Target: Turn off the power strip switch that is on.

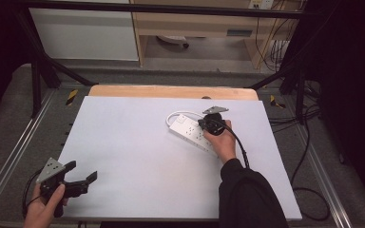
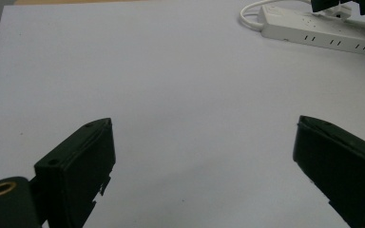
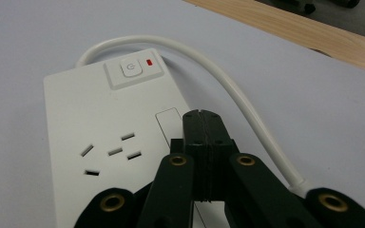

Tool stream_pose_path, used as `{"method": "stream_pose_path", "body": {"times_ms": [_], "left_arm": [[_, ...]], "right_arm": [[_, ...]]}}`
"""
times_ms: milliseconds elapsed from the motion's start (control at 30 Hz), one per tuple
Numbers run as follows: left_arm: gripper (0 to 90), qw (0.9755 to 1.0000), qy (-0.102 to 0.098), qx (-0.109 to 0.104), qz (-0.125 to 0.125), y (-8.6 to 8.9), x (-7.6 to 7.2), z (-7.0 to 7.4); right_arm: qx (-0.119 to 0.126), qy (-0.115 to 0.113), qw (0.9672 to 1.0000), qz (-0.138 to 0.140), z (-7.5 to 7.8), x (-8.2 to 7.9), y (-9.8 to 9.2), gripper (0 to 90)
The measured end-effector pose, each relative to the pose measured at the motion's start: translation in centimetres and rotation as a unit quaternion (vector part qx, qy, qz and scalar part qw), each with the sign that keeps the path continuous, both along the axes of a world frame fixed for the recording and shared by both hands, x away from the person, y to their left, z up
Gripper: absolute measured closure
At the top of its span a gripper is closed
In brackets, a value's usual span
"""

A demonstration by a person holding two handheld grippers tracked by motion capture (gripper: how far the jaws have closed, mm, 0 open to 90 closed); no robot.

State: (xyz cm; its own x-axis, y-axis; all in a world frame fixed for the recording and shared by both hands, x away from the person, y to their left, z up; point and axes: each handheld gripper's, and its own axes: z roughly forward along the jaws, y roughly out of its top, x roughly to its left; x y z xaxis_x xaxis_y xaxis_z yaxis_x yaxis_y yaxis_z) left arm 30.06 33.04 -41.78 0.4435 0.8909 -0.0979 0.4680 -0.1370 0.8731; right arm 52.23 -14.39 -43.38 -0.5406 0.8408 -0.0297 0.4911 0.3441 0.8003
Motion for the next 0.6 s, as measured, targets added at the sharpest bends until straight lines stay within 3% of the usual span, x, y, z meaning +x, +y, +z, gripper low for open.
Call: {"method": "stream_pose_path", "body": {"times_ms": [600], "left_arm": [[6.8,1.0000,-0.001,0.001,-0.001,0.00,0.00,0.01]], "right_arm": [[0.003,0.007,1.0000,0.001,0.03,0.22,0.56,90.0]]}}
